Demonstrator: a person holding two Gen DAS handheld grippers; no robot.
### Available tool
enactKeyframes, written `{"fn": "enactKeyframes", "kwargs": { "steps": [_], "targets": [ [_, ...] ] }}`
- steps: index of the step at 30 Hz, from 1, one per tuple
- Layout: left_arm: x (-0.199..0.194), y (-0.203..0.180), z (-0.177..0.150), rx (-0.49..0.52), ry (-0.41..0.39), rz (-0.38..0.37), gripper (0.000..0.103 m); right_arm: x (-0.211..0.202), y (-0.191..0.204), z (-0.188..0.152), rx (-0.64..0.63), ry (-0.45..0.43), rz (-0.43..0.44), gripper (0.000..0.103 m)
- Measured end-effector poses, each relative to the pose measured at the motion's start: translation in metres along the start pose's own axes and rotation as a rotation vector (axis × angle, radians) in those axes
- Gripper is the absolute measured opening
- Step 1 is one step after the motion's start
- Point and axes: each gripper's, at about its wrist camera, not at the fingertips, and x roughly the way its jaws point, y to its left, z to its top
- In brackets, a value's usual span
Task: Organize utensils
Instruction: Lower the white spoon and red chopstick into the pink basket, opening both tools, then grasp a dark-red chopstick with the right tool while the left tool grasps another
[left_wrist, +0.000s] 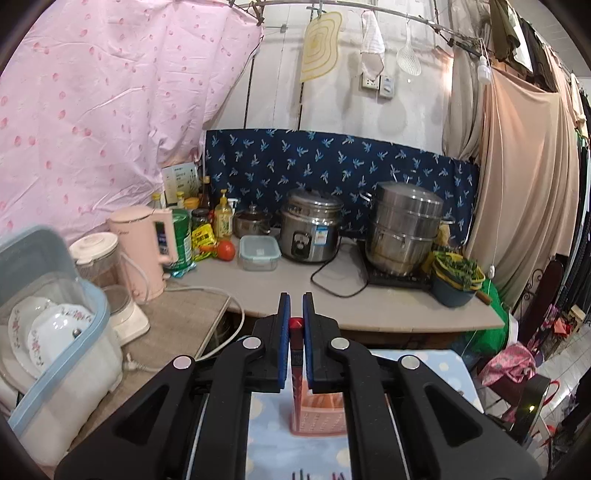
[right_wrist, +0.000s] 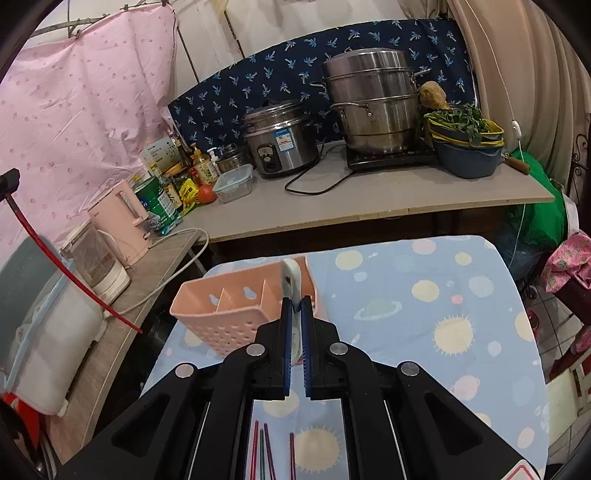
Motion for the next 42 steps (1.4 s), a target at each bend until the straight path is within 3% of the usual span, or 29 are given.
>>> {"fn": "enactKeyframes", "kwargs": {
  "steps": [8,24,33,42],
  "targets": [
    [0.050,-0.018,0.022,0.011,-0.006,-0.013,0.007,0.040,0.001,0.031,0.003,0.010,-0.014,0.005],
    [0.130,-0.007,-0.035,-0.005,0.146,0.000,0.007,0.107,0.001,0.012,0.005,0.124,0.001,0.007],
    [0.124,0.005,-0.063,-0.009,0.188,0.025,0.008,0.086,-0.001,-0.001,0.008,0.093,-0.017,0.014],
    [0.092,0.014,-0.099,0.011,0.245,0.056,0.009,0.045,0.001,-0.040,-0.009,0.105,-0.027,0.016]
  ]
}}
